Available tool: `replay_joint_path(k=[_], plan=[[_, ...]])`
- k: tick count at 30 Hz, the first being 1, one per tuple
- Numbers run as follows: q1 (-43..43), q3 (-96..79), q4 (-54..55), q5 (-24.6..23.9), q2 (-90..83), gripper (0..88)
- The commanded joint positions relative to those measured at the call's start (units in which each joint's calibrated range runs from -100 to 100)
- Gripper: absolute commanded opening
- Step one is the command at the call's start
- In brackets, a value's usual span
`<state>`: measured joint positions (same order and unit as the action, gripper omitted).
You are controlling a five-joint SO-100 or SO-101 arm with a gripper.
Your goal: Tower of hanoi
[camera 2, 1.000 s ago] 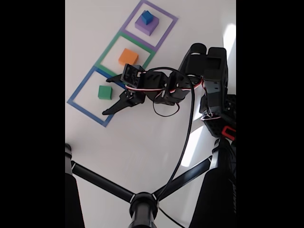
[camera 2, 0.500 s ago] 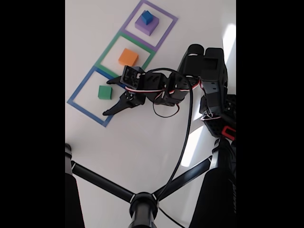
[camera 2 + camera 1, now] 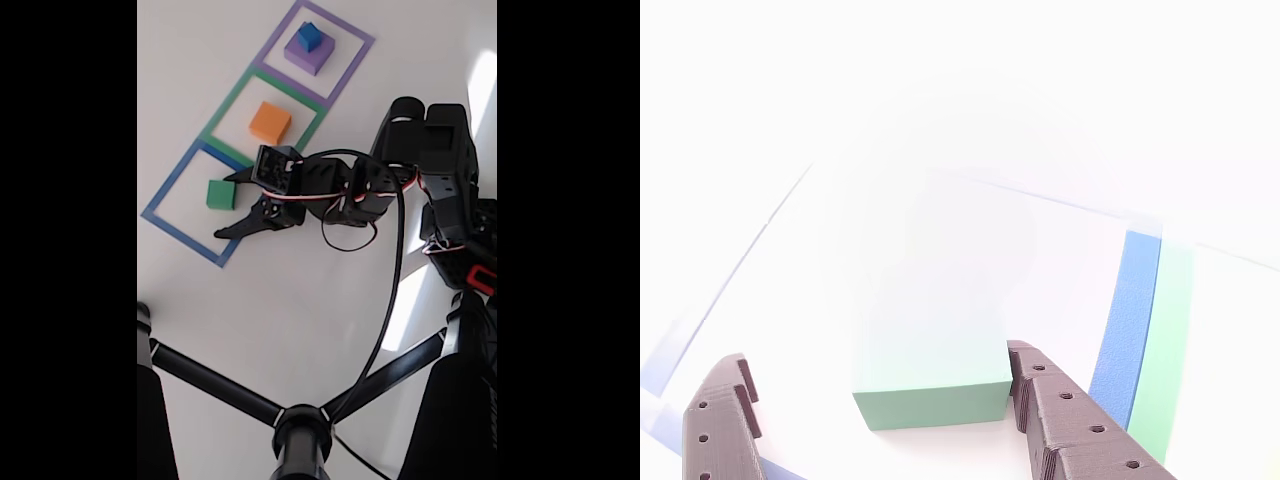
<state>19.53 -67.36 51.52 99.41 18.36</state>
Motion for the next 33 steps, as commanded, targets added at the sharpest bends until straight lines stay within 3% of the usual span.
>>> replay_joint_path(k=[1,24,33], plan=[[0.90,1.54,1.27,0.59,-0.48,23.4],[1.09,2.45,1.27,0.59,-0.15,8.5],[1.28,2.00,-1.48,0.59,-3.87,8.9]])
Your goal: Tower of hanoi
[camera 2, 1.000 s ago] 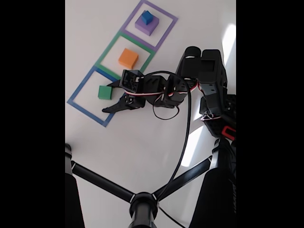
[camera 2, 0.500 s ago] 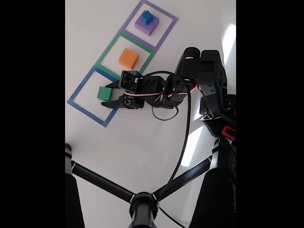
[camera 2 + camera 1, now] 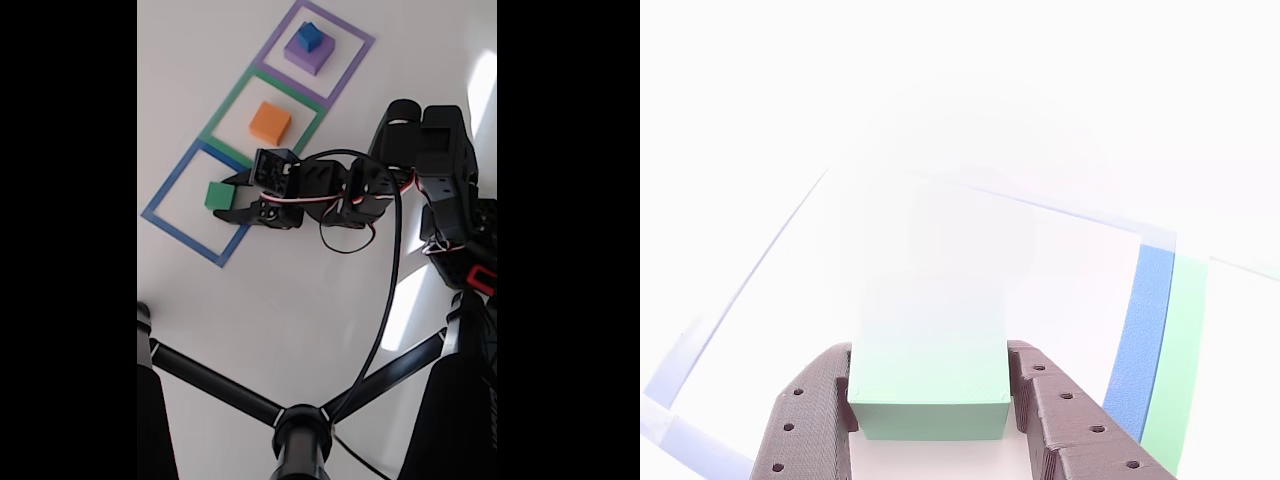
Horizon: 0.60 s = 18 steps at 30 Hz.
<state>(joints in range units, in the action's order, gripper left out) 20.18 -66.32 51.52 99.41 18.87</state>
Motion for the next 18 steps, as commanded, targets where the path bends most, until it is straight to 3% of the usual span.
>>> replay_joint_path(k=[1,9,18], plan=[[0.72,0.86,-2.70,0.59,-5.67,9.0],[1.68,1.68,-19.30,0.59,-21.49,8.7],[-0.81,8.14,-53.23,0.59,-43.70,8.4]])
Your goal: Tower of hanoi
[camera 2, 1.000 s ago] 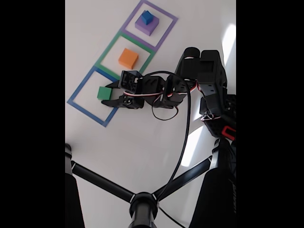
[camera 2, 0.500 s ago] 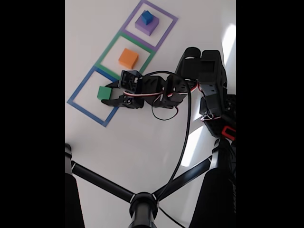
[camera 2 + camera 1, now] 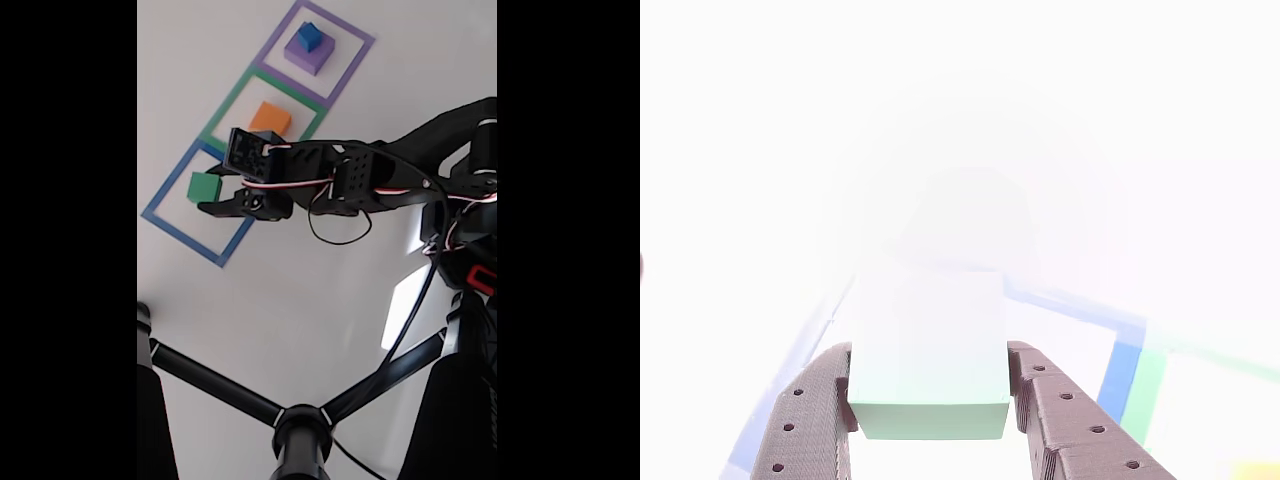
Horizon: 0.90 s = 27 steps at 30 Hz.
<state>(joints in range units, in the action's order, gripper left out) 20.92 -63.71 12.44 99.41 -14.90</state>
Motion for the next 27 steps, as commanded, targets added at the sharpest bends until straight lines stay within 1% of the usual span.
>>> replay_joint_path(k=[1,5,11,15,18,21,24,27], plan=[[-1.65,7.07,-18.35,0.59,-11.87,8.4],[-2.32,15.16,-38.59,0.59,-19.86,8.6],[-4.14,35.53,-70.82,0.59,-25.35,8.7],[-6.06,48.34,-86.20,0.59,-25.51,8.7],[-7.78,54.98,-94.30,0.59,-25.83,8.5],[-9.70,60.34,-99.81,0.59,-26.00,8.2],[-12.00,64.34,-103.13,0.59,-25.91,8.2],[-14.40,64.98,-104.26,0.59,-26.24,8.2]])
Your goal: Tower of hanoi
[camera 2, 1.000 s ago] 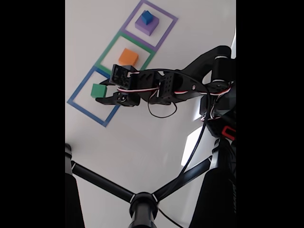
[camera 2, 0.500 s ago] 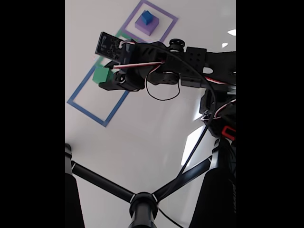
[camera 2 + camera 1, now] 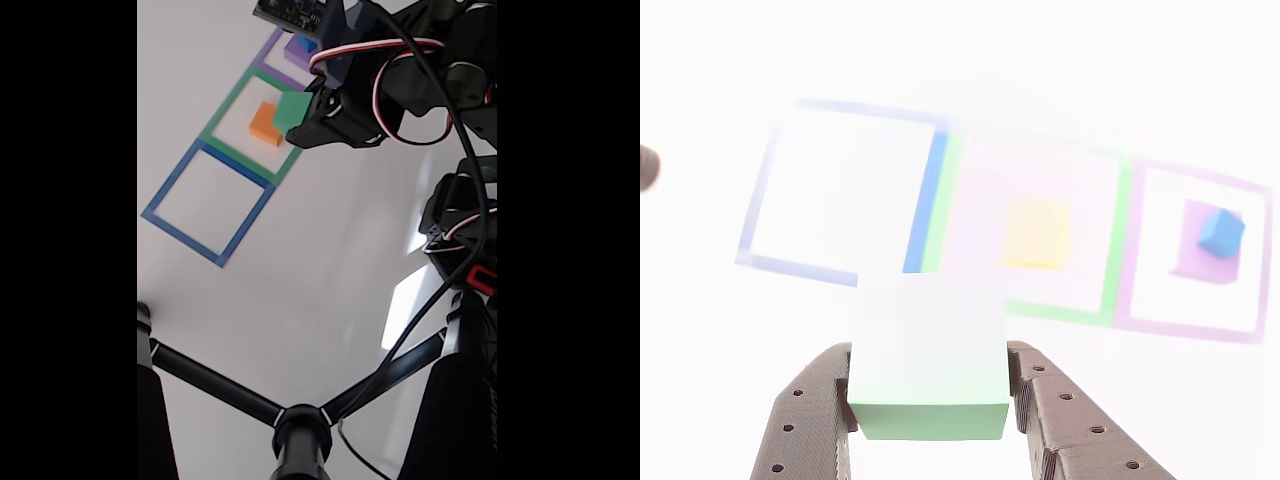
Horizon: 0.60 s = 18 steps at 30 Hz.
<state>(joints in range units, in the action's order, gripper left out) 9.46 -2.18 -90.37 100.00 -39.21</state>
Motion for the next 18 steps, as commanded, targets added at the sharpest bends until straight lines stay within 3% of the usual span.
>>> replay_joint_path(k=[1,10,18], plan=[[-3.80,3.08,-1.53,0.00,-2.00,8.2],[-7.06,-0.46,0.49,0.00,-2.73,8.2],[-8.98,-13.01,10.05,0.00,-7.09,8.9]])
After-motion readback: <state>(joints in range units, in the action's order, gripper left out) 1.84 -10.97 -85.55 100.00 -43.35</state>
